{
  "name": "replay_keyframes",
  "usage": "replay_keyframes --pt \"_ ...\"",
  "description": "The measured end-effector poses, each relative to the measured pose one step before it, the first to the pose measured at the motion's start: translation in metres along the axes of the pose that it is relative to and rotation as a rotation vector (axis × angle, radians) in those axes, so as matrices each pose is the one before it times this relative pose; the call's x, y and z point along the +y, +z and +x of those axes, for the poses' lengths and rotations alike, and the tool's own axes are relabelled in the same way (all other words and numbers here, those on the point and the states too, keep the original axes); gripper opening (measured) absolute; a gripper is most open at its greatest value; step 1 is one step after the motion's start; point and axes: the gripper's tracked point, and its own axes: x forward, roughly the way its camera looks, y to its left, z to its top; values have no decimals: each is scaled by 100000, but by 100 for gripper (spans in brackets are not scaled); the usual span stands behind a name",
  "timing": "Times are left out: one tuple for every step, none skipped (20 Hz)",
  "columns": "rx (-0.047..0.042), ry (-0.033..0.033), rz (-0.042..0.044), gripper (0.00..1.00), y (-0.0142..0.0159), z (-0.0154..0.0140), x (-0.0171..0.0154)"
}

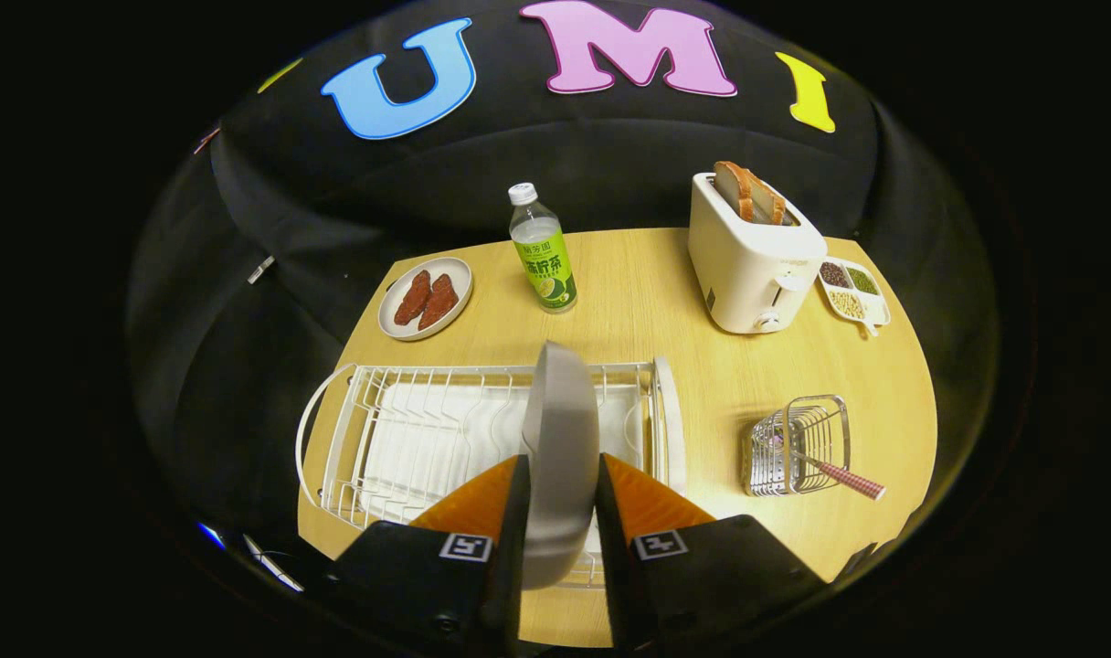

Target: Take the plate from the dish rack, then take the spoon from the basket and place it into the plate.

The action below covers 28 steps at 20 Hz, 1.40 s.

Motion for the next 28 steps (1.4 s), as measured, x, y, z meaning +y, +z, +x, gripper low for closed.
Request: replay_keyframes --pt "-230 -1559 1043 38 8 14 -150" --pt "-195 -727 187 37 19 -16 208" --pt "-390 -386 -543 36 -82 -41 247" --pt "-412 -505 -1027 34 0 -126 149" --pt "-650 -546 -670 33 57 -105 82" --pt "-794 -683 -80 33 166 -205 54" --pt "-1000 -909 187 33 202 -137 10" --pt "-1243 -1049 -90 33 441 -143 -30" --pt "-1406 -1241 -1077 33 449 -114 -122" --pt "-1253 -820 -1644 33 528 -146 -59" --pt "-245 -597 -1042 33 202 0 9" --pt "383 -167 -180 31 -32 110 82" --pt "-187 -302 108 31 34 -220 75" --pt "222 -299 72 31 -72 -24 -51" --pt "-87 -804 157 31 -55 -88 -129" --pt "-1326 -2151 -384 31 307 -192 -366" --pt "-2265 -1870 -753 31 607 -373 -318" --pt "-1876 -377 -1020 31 673 -255 218" --pt "-773 295 -922 31 247 -85 266" --pt "-115 1211 394 31 195 -152 345" --pt "411 1411 912 29 -13 -34 189" --pt "233 1172 430 27 -90 -10 -7" --pt "72 632 -332 24 -77 16 -326" --pt "313 1163 245 22 -215 -43 -165" --pt "540 491 511 20 -366 201 -228" --pt "474 387 601 20 -281 -74 -353" --pt "213 906 1048 20 -218 -115 -363" --pt "82 2158 1332 20 -128 -265 -122"
